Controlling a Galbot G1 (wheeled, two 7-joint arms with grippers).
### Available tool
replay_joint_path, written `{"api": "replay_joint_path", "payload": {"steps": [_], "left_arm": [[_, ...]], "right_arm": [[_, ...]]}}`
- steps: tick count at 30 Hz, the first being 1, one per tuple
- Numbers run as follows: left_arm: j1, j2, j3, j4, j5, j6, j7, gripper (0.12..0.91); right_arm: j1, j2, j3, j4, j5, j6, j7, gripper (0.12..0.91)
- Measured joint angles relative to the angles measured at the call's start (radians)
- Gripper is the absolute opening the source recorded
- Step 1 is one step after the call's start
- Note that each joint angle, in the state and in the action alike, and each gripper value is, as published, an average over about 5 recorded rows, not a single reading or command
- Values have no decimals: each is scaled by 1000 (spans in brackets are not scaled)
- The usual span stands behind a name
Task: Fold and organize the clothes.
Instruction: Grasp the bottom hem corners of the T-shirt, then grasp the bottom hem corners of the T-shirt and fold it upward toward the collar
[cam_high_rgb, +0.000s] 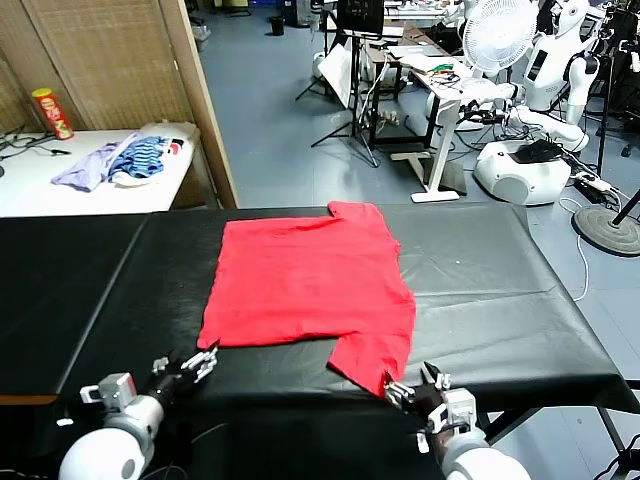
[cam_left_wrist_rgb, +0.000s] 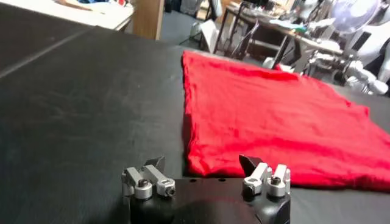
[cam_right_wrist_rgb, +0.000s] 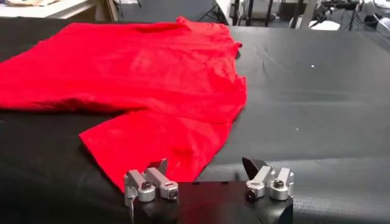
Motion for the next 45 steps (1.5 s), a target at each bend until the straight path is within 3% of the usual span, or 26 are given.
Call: {"api": "replay_joint_path", "payload": {"steps": [3, 7, 10, 14, 25, 32, 38, 45], "left_arm": [[-5, -1, 3, 8, -1, 0, 0, 714], [-12, -2, 7, 24, 4, -3, 0, 493], [-13, -4, 8, 34, 7, -6, 2, 325], [-3, -10, 12, 29, 9, -8, 15, 152], [54, -49, 7, -52, 45, -7, 2, 125], [164, -47, -28, -164, 24, 9, -18, 125], [195, -52, -36, -242, -2, -14, -24, 125], [79, -59, -13, -197, 8, -64, -33, 125]], "right_arm": [[1, 5, -5, -8, -1, 3, 3, 512], [-4, 10, -13, -13, 3, 5, 16, 280], [-10, 11, -13, -8, 6, 2, 22, 154], [-21, 10, -4, 6, 6, -1, 24, 122], [-118, -25, 61, 138, 41, -18, 37, 122], [-142, -61, 115, 196, 120, 54, 28, 122], [-27, -89, 112, 102, 172, 162, 4, 122], [189, -102, 72, -105, 181, 239, -21, 122]]}}
